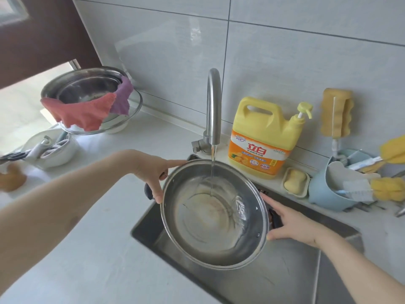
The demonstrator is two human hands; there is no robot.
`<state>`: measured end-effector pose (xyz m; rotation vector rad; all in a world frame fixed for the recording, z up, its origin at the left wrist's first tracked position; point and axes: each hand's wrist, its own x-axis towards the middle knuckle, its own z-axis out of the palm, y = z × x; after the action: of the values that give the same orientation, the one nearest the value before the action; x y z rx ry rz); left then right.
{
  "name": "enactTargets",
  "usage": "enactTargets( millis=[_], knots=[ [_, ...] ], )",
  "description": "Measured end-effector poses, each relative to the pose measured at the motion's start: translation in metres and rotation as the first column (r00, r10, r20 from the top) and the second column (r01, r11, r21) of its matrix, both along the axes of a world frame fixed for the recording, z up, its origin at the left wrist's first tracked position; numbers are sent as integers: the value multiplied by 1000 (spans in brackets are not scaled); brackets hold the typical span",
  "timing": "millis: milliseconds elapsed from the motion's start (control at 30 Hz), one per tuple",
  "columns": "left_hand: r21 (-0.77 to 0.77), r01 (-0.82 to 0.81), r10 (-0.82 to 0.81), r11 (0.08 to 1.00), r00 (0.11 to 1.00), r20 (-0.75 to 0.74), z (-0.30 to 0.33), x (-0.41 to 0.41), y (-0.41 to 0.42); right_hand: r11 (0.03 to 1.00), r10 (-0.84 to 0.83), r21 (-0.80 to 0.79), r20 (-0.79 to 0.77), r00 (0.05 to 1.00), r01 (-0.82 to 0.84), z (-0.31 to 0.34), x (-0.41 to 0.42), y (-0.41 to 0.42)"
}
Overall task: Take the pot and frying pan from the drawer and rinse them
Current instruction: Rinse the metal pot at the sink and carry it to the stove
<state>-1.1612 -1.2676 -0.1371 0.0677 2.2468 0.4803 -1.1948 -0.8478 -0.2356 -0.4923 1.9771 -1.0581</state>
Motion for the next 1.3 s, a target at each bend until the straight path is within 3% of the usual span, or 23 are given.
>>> enactTargets(
  millis=[100, 167, 300, 400, 533, 633, 733, 833, 967, 1167, 1300],
  knots=[
    [93, -77, 86, 993, 992, -95, 4, 10, -11, 997, -70, 9, -135, 988, 72, -3, 9, -15],
    [66, -60, 75, 996, 969, -237, 0, 17, -17, 994, -111, -44, -213, 971, 103, 2, 8, -21],
    [151, -106, 157, 983, 911, -380, -25, 35, -20, 997, -34, -79, -371, 928, 5, 41, -10, -26],
    [268, -145, 222, 952, 932, -286, -48, 42, -15, 989, 135, 113, -402, 906, -97, 83, -32, -20],
    [383, -163, 189, 909, 981, -31, -58, 42, 4, 900, 347, 363, -262, 901, -241, 122, -59, -4],
    [401, -146, 91, 904, 984, 152, -42, 35, 8, 924, 285, 285, -72, 956, -254, 114, -59, 7],
    [235, -33, 11, 971, 995, 94, -20, 27, 0, 972, 205, 105, 54, 977, -210, 76, -37, 13],
    [59, 15, -13, 998, 1000, -26, -4, 25, -9, 995, 92, -33, -30, 995, -93, 35, -11, 4],
    [100, -43, 63, 994, 975, -211, -9, 38, -16, 994, -77, -90, -251, 965, 56, 7, 9, -15],
    [-182, -75, -72, 980, 724, -686, -61, 58, -7, 996, -87, -72, -604, 792, 54, 15, 8, -18],
    [-185, -89, -130, 979, 431, -893, -94, 71, 16, 992, -22, 73, -704, 709, 104, 15, 10, 3]
  ],
)
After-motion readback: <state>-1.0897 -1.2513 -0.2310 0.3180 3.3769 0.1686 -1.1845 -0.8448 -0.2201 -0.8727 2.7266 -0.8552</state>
